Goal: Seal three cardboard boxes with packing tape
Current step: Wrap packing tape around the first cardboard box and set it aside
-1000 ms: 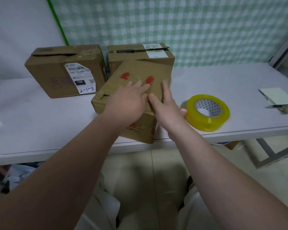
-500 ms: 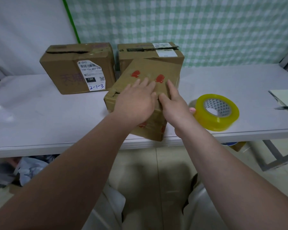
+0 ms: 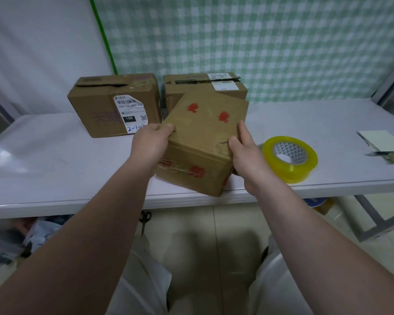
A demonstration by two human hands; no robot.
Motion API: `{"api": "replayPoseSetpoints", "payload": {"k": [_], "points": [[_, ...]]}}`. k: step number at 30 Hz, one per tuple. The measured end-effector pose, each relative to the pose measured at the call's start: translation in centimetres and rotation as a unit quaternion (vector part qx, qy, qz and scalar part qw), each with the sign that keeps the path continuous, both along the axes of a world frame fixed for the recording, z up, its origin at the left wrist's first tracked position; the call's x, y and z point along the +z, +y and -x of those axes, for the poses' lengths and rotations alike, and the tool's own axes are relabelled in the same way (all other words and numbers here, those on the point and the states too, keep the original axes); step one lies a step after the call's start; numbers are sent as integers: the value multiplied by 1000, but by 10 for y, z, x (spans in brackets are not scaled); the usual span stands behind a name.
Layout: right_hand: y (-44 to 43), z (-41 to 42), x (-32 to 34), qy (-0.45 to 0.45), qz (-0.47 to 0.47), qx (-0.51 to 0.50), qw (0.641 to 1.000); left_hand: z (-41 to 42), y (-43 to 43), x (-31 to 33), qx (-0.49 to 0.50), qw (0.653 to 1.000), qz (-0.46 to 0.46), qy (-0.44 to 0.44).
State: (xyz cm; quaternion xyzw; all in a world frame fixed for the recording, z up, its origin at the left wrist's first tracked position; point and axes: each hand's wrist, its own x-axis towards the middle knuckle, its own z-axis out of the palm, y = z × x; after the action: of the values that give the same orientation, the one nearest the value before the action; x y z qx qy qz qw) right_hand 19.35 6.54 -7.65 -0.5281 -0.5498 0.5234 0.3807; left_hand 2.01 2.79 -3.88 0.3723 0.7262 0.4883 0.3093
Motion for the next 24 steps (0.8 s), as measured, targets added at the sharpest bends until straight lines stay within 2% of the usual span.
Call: {"api": "replayPoseSetpoints", "payload": {"k": [5,8,10,12,14,16,18,19,24], "points": [[-2,-10,-4,44,32,-22,998,-4,-7,14,-24,999,-24,0],[-9,-8,-7,111,93,-15,989,-4,-10,36,-60,995,-50,63],[-14,-3,-11,138,119,25,983,-11,-16,43,-97,983,-58,148],[-20,1,-10,146,151,51,976,-19,-25,39,-133,961,-48,239],[-24,3,-9,150,190,61,968,-27,-33,31,-163,934,4,319],[-23,3,-10,145,208,73,965,-33,-38,22,-193,889,66,410],[-21,3,-7,155,203,71,964,-36,-40,17,-195,853,75,478],[-21,3,-3,154,194,70,966,-36,-41,15,-188,847,68,492],[-15,4,11,117,145,91,978,-25,-32,21,-126,860,64,490]]}}
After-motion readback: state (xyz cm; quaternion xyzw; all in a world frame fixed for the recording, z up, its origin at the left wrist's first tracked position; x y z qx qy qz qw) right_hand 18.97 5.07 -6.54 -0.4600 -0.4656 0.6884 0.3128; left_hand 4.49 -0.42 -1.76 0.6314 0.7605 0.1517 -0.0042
